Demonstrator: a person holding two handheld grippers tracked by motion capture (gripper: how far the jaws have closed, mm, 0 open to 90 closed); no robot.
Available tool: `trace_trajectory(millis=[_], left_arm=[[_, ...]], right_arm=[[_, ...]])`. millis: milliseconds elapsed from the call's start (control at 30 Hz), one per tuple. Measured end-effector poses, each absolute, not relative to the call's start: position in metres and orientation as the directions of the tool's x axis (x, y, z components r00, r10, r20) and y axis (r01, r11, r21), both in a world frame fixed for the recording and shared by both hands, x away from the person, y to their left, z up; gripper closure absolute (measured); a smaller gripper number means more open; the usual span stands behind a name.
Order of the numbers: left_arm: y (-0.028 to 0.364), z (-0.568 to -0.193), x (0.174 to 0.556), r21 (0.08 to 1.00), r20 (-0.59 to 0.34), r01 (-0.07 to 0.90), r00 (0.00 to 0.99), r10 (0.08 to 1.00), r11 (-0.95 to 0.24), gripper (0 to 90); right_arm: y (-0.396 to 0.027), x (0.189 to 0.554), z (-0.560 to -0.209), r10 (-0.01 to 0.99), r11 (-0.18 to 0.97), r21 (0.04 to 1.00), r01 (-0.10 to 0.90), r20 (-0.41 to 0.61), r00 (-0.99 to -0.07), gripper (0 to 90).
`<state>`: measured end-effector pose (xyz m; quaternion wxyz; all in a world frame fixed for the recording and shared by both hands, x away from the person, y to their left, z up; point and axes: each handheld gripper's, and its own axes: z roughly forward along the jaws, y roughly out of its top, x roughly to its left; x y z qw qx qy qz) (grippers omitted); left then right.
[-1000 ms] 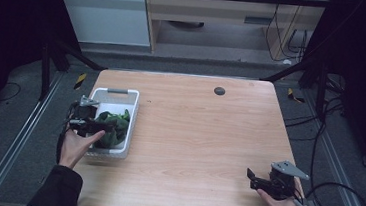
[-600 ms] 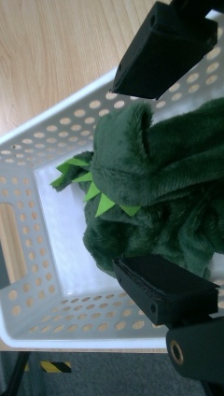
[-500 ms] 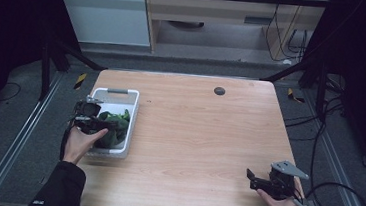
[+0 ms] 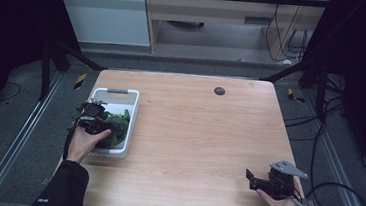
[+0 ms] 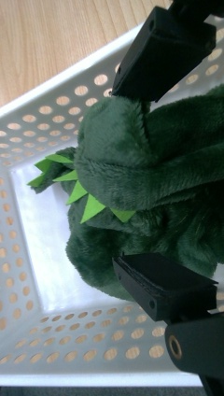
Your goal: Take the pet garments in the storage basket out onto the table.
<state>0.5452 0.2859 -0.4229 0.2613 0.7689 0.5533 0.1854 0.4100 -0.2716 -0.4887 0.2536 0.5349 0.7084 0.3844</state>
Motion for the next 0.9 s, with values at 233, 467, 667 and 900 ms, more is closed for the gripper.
trace_trajectory(millis=[233, 467, 667, 900], left_arm=[[0.285, -0.43, 0.547, 0.576, -0.015, 0.777, 0.321, 0.947, -0.254, 16.2], [0.286, -0.435, 0.548, 0.558, -0.03, 0.791, 0.321, 0.947, -0.25, 20.1], [0.287, -0.439, 0.549, 0.548, -0.037, 0.8, 0.315, 0.948, -0.245, 26.7], [0.285, -0.441, 0.548, 0.544, -0.035, 0.804, 0.308, 0.951, -0.241, 35.9]], right_arm=[[-0.271, 0.411, -0.489, 0.95, 0.143, 0.81, 0.568, 0.049, -0.309, 3.9], [-0.27, 0.411, -0.49, 0.949, 0.148, 0.808, 0.57, 0.047, -0.313, 3.4], [-0.269, 0.411, -0.49, 0.948, 0.146, 0.803, 0.578, 0.054, -0.315, 3.0], [-0.269, 0.412, -0.491, 0.947, 0.151, 0.802, 0.577, 0.05, -0.317, 2.8]])
